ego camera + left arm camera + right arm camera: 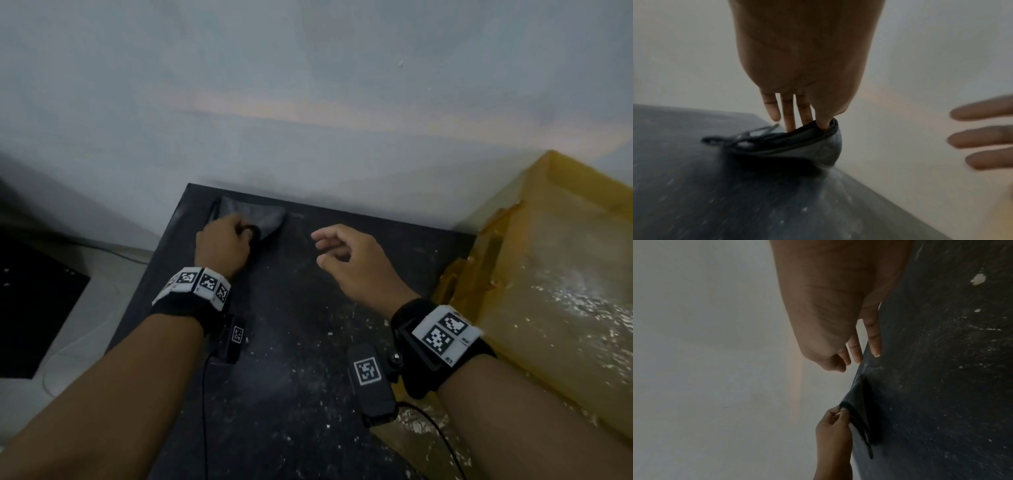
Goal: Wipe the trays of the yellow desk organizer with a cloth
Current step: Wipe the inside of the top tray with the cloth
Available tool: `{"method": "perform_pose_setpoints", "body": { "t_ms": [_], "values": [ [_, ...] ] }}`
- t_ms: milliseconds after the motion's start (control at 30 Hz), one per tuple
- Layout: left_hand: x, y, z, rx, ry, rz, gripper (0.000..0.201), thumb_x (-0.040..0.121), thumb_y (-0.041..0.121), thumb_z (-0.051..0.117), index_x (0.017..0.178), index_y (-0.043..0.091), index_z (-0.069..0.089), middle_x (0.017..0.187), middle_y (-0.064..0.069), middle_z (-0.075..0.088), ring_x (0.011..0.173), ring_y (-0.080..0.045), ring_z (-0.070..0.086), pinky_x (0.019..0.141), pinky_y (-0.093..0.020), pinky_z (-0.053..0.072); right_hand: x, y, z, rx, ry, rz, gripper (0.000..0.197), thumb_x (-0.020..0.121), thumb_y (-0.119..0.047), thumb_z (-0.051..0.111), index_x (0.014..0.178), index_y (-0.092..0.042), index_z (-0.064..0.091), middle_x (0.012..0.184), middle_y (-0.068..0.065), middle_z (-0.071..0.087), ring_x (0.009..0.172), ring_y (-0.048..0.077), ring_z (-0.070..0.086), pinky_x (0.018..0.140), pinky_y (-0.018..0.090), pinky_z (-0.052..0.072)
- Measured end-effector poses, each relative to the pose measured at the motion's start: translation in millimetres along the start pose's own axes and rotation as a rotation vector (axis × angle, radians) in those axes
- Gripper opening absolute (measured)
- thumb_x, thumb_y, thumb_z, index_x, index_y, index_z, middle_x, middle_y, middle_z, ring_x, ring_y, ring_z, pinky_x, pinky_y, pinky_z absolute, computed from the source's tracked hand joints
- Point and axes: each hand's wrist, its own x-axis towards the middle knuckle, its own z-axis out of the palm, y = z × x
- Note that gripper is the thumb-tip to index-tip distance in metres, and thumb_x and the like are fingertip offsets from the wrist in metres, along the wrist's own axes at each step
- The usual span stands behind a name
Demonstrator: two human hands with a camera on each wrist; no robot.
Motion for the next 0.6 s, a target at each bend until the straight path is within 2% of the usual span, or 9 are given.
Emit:
{"method": "perform_pose_setpoints", "body": {
  "t_ms": [100, 167, 267, 333, 367, 433, 533, 567, 600],
  "values": [
    [-14, 23, -28, -0.173, 0.08, 0.089, 0.002, 0.087, 0.018, 0.065, 0.086, 0.019, 0.064, 0.077, 0.006, 0.064, 0.072, -0.011, 0.06, 0.065, -0.019, 0.043, -2, -10, -3, 0.005, -0.025, -0.002, 0.029, 0.091, -0.014, 0.067, 0.117, -0.026, 0.068, 0.107, -0.009, 0.068, 0.091, 0.001, 0.066, 0.075, 0.007, 0.049],
    [-27, 41, -50, -0.252, 0.114, 0.144, 0.002, 0.087, 0.019, 0.066, 0.087, 0.02, 0.065, 0.074, 0.01, 0.063, 0.068, 0.001, 0.057, 0.059, -0.008, 0.036, -5, -21, -1, 0.02, -0.049, -0.01, 0.029, 0.09, -0.019, 0.07, 0.118, -0.026, 0.067, 0.106, -0.009, 0.068, 0.091, 0.001, 0.067, 0.078, 0.013, 0.052],
    [-49, 70, -79, -0.354, 0.112, 0.228, 0.009, 0.086, 0.021, 0.068, 0.083, 0.016, 0.06, 0.069, 0.005, 0.061, 0.064, -0.002, 0.056, 0.056, -0.014, 0.038, -17, -40, 3, 0.05, -0.081, -0.042, 0.034, 0.088, -0.035, 0.075, 0.119, -0.027, 0.064, 0.106, -0.01, 0.068, 0.095, 0.001, 0.067, 0.085, 0.021, 0.055],
    [-67, 91, -94, -0.457, 0.012, 0.253, 0.013, 0.088, 0.02, 0.067, 0.083, 0.015, 0.056, 0.07, -0.002, 0.062, 0.064, -0.009, 0.059, 0.058, -0.023, 0.045, -30, -51, 1, 0.113, -0.101, -0.054, 0.04, 0.087, -0.045, 0.075, 0.12, -0.026, 0.061, 0.108, -0.011, 0.068, 0.097, 0.001, 0.067, 0.087, 0.024, 0.057],
    [-76, 101, -100, -0.509, -0.067, 0.244, 0.015, 0.089, 0.02, 0.067, 0.084, 0.015, 0.054, 0.073, -0.006, 0.063, 0.064, -0.014, 0.06, 0.059, -0.027, 0.047, -37, -56, 0, 0.149, -0.1, -0.064, 0.041, 0.087, -0.045, 0.075, 0.12, -0.025, 0.061, 0.109, -0.01, 0.068, 0.097, 0.002, 0.067, 0.086, 0.024, 0.057],
    [-94, 119, -110, -0.602, -0.22, 0.215, 0.016, 0.088, 0.021, 0.067, 0.085, 0.015, 0.052, 0.076, -0.009, 0.065, 0.063, -0.017, 0.06, 0.059, -0.031, 0.047, -52, -59, -6, 0.22, -0.063, -0.1, 0.031, 0.091, -0.032, 0.073, 0.116, -0.019, 0.062, 0.105, -0.004, 0.07, 0.095, 0.009, 0.069, 0.084, 0.029, 0.058],
    [-117, 141, -122, -0.748, -0.384, 0.192, 0.019, 0.077, 0.022, 0.062, 0.086, 0.008, 0.053, 0.076, -0.008, 0.059, 0.069, -0.019, 0.053, 0.065, -0.035, 0.041, -79, -53, -21, 0.294, -0.01, -0.155, 0.008, 0.097, -0.011, 0.064, 0.105, -0.012, 0.065, 0.095, 0.01, 0.071, 0.092, 0.029, 0.069, 0.082, 0.047, 0.059],
    [-123, 147, -125, -0.801, -0.43, 0.171, 0.018, 0.074, 0.022, 0.057, 0.085, 0.008, 0.054, 0.077, -0.007, 0.057, 0.071, -0.019, 0.051, 0.066, -0.036, 0.039, -90, -49, -28, 0.301, 0.004, -0.156, 0.007, 0.098, -0.009, 0.061, 0.103, -0.011, 0.066, 0.094, 0.01, 0.07, 0.091, 0.031, 0.068, 0.083, 0.05, 0.058],
    [-129, 152, -128, -0.831, -0.466, 0.158, 0.018, 0.072, 0.021, 0.053, 0.085, 0.009, 0.056, 0.077, -0.006, 0.055, 0.071, -0.019, 0.05, 0.066, -0.035, 0.038, -100, -46, -35, 0.307, 0.024, -0.144, 0.009, 0.098, -0.007, 0.06, 0.101, -0.012, 0.067, 0.091, 0.008, 0.07, 0.087, 0.028, 0.068, 0.081, 0.047, 0.058]
  ]
}}
